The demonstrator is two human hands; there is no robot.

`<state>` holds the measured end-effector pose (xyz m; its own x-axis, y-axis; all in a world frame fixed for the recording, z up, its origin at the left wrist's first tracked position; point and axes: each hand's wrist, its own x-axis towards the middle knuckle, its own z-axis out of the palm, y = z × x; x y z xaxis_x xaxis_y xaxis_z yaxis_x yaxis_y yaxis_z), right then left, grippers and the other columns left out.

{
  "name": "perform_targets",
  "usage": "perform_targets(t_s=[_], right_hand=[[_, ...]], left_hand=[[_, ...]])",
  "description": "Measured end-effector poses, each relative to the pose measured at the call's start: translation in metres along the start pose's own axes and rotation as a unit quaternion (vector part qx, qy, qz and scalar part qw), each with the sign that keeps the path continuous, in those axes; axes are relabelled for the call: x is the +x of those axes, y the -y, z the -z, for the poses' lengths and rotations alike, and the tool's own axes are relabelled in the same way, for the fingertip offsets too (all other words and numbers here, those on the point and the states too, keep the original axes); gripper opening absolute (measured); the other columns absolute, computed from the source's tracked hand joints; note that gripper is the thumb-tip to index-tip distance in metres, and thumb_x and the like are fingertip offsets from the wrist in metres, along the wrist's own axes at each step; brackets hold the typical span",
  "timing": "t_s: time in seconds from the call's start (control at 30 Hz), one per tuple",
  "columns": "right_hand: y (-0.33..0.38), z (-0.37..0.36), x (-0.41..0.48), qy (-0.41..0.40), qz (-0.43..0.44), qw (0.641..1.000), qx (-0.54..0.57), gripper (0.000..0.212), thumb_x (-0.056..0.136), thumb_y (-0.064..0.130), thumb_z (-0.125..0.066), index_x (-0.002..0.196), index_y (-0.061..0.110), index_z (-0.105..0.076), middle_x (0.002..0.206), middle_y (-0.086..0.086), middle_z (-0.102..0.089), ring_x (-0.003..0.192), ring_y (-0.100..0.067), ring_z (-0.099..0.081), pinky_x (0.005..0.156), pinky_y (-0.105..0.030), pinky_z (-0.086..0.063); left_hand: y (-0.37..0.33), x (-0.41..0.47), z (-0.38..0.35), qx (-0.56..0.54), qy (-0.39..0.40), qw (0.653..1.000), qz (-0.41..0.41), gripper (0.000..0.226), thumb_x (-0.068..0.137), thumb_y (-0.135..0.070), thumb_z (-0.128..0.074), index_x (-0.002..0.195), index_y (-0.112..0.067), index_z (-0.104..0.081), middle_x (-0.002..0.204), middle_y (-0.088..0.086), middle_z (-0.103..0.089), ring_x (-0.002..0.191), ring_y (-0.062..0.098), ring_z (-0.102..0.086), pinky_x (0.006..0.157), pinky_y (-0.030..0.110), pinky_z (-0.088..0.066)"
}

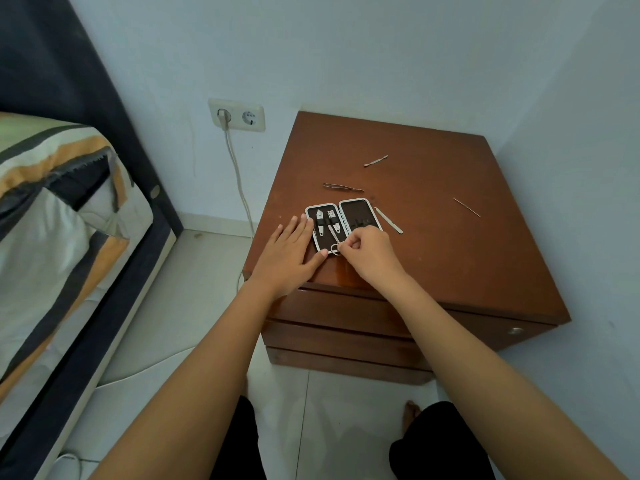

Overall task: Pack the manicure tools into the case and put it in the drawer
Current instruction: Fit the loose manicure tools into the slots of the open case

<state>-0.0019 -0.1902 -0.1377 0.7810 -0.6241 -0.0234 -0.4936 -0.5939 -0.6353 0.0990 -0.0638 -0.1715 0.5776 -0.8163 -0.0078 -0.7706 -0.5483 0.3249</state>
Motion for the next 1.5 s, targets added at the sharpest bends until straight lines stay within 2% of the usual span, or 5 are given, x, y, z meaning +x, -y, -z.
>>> perform_targets(t_s=[0.37, 0.6, 0.87, 1.1, 1.5], right_hand=[[-0.019, -0.013, -0.012, -0.076, 0.230, 0.957, -0.157, 0.026, 0.086, 0.014, -0.055, 0.109, 0.008, -0.067, 0.106, -0.006, -0.065, 0.102, -0.026, -0.055, 0.083, -0.041, -0.049], [-0.014, 0.003, 0.029, -0.118, 0.133, 0.981, 0.078, 0.025, 0.079, 0.001, -0.052, 0.098, 0.007, -0.068, 0.099, -0.009, -0.062, 0.088, -0.021, -0.059, 0.081, -0.029, -0.047], [-0.008, 0.014, 0.128, -0.029, 0.089, 0.993, -0.076, 0.028, 0.087, 0.014, -0.058, 0.115, 0.012, -0.063, 0.121, -0.008, -0.063, 0.118, -0.025, -0.052, 0.102, -0.034, -0.038], [-0.005, 0.015, 0.134, -0.004, 0.085, 0.989, -0.120, 0.014, 0.085, 0.011, -0.061, 0.094, 0.014, -0.070, 0.100, -0.011, -0.070, 0.100, -0.028, -0.060, 0.091, -0.042, -0.050], [-0.024, 0.033, 0.099, -0.013, 0.072, 0.977, 0.201, 0.049, 0.084, -0.003, -0.058, 0.122, 0.025, -0.046, 0.091, -0.006, -0.049, 0.081, -0.025, -0.064, 0.065, -0.030, -0.061]], left_hand=[[0.001, 0.000, -0.003, -0.007, -0.014, 1.000, -0.005, 0.068, 0.097, -0.052, -0.024, 0.151, -0.017, -0.003, 0.159, 0.000, -0.002, 0.146, 0.012, 0.004, 0.115, 0.028, 0.006], [0.002, 0.001, -0.004, -0.013, -0.035, 0.999, -0.010, 0.068, 0.097, -0.052, -0.024, 0.151, -0.017, -0.004, 0.159, 0.000, -0.003, 0.145, 0.011, 0.004, 0.116, 0.028, 0.006], [-0.001, 0.000, -0.009, -0.001, -0.087, 0.996, -0.002, 0.076, 0.091, -0.062, -0.028, 0.150, -0.016, -0.011, 0.159, 0.000, -0.011, 0.146, 0.011, -0.002, 0.117, 0.029, 0.002], [-0.001, 0.000, -0.011, 0.010, -0.096, 0.995, -0.004, 0.077, 0.091, -0.064, -0.028, 0.150, -0.017, -0.012, 0.158, -0.001, -0.013, 0.146, 0.012, -0.004, 0.117, 0.030, 0.000], [-0.004, -0.001, -0.007, 0.014, -0.087, 0.996, -0.003, 0.076, 0.092, -0.062, -0.027, 0.150, -0.017, -0.011, 0.159, -0.001, -0.011, 0.146, 0.011, -0.003, 0.115, 0.027, 0.004]])
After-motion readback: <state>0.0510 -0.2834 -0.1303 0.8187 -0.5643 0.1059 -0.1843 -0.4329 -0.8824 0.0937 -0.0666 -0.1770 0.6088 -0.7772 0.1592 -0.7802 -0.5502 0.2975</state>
